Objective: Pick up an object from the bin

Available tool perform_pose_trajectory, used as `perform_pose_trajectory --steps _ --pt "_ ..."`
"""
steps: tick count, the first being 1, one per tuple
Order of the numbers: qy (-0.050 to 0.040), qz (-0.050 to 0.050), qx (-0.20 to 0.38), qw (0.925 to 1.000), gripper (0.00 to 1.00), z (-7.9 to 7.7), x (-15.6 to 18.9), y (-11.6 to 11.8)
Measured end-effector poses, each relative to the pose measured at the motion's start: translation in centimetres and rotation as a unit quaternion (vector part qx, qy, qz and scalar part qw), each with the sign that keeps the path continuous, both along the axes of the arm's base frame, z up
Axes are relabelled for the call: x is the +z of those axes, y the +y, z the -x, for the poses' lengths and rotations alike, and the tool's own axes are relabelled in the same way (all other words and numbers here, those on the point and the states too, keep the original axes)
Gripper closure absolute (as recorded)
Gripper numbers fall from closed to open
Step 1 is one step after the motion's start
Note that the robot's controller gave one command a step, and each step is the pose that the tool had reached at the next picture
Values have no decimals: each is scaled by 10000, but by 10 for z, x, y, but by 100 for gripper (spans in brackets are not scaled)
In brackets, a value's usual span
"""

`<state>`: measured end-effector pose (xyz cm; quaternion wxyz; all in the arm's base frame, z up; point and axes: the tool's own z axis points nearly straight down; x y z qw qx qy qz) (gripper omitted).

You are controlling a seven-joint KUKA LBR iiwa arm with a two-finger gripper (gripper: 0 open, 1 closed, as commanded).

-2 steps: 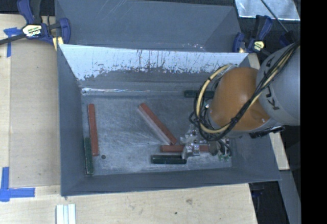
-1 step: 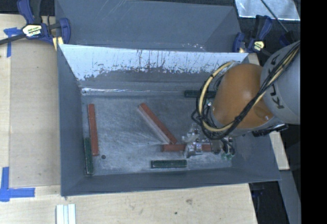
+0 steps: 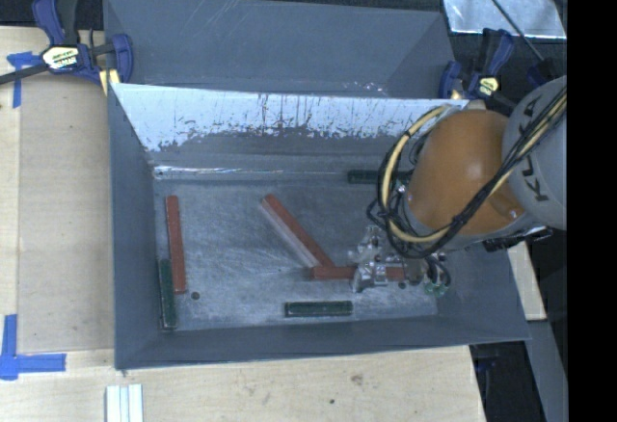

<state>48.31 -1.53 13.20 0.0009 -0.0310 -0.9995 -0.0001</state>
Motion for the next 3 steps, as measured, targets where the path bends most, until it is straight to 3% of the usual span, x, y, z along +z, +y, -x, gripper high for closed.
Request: perform_pose_trajectory --steps 3 --pt "-12 1 0 10000 100 -1 44 0"
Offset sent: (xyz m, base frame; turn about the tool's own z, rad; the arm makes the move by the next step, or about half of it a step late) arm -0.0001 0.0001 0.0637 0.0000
